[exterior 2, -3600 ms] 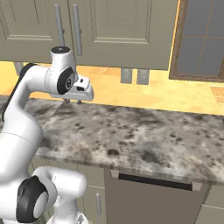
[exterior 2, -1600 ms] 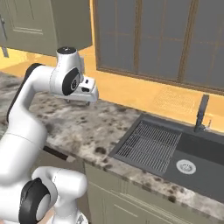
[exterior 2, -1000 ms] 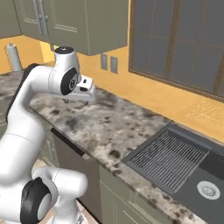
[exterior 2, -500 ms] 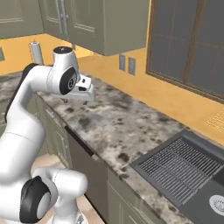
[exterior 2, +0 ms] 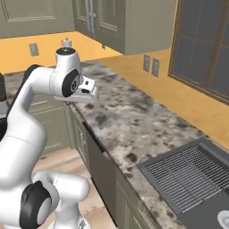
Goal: Open the dishwasher door and pull out the top rack.
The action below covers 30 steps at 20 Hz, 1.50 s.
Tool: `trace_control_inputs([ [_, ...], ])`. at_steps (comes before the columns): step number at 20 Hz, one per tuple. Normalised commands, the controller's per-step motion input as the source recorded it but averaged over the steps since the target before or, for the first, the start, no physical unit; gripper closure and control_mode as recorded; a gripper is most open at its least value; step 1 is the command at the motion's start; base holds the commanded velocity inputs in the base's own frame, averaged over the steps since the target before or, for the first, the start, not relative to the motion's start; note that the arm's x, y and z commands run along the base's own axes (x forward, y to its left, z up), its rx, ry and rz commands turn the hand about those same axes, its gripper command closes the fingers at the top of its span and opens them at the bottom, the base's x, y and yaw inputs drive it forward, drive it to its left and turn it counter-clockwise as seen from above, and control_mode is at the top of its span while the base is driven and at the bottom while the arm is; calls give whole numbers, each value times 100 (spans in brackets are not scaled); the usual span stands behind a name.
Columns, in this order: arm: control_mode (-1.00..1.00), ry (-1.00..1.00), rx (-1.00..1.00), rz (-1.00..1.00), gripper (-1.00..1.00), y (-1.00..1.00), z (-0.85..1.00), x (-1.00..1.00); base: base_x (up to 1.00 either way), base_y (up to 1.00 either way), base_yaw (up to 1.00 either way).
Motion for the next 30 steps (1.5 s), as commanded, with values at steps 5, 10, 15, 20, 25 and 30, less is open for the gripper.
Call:
trace_control_inputs([
  [5, 100, 0, 0, 0, -100, 0, 0, 0, -25, 0, 39],
  [10, 100, 0, 0, 0, -100, 0, 0, 0, -27, -6, 37],
  [15, 100, 0, 0, 0, -100, 0, 0, 0, -37, -8, 15],
  [20, -100, 0, 0, 0, -100, -1, -9, -10, -23, -4, 0],
  [25, -100, 0, -6, -1, -100, 1, -31, -3, 0, 0, 0],
  [30, -100, -3, -24, -7, -100, 13, -46, 1, 0, 0, 0],
])
